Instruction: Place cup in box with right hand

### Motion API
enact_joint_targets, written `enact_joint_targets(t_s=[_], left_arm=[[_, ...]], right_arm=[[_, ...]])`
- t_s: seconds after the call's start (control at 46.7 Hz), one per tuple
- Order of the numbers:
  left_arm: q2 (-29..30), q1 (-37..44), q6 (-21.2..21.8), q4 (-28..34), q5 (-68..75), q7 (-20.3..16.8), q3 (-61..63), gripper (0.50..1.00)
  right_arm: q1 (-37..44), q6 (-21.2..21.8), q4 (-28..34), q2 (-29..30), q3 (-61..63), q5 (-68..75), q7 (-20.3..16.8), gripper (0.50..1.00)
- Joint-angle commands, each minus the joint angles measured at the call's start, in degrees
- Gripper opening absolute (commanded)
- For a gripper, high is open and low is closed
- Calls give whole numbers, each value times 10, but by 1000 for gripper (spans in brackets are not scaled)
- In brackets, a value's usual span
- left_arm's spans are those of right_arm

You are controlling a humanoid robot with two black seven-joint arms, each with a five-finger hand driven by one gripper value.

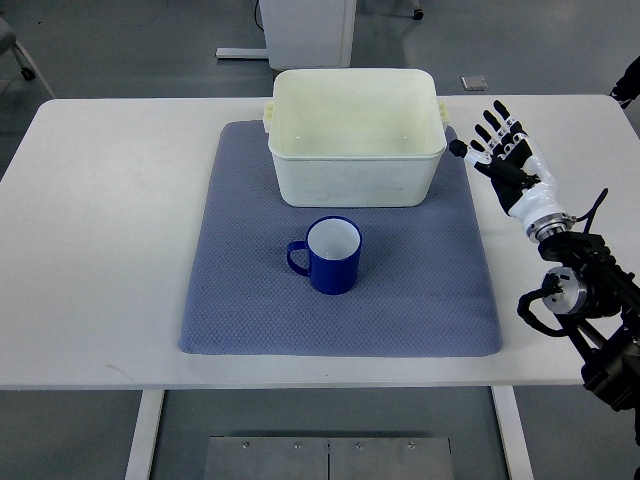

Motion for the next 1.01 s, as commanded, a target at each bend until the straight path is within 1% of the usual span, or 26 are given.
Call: enact_joint_targets(t_s=[0.0,0.471,0.985], left_arm=[[0,0,0,0,0,-1,-1,1000],[0,0,0,0,0,0,-1,1000],[0,0,0,0,0,0,-1,1000]], right_arm=[[-1,-1,0,0,0,0,0,1000],[1,-1,0,-7,1,0,0,1000],[39,-1,6,-40,2,0,-3,1000]])
